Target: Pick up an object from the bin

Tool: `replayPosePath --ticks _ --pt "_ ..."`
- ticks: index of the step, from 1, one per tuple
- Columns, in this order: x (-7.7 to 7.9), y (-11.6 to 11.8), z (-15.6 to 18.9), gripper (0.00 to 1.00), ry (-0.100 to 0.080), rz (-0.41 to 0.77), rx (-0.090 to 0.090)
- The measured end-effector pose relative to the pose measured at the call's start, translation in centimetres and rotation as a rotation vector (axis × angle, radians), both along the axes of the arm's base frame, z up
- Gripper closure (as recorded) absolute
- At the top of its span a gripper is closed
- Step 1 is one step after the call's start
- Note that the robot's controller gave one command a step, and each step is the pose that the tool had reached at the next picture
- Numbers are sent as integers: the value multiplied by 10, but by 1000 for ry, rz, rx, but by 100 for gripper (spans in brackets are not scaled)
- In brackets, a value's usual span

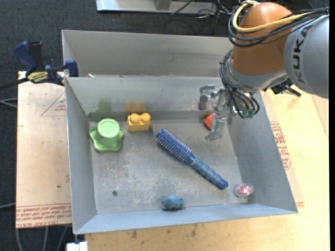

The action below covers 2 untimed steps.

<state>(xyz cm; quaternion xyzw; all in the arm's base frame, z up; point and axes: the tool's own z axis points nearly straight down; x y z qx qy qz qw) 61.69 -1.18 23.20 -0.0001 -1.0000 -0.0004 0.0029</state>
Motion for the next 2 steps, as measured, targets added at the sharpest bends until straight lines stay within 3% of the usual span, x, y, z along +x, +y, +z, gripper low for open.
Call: replayPosePath --ticks 1,2 --pt "-17 28 -166 0 -1 232 2" --pt "-28 -53 -58 0 -15 408 -4"
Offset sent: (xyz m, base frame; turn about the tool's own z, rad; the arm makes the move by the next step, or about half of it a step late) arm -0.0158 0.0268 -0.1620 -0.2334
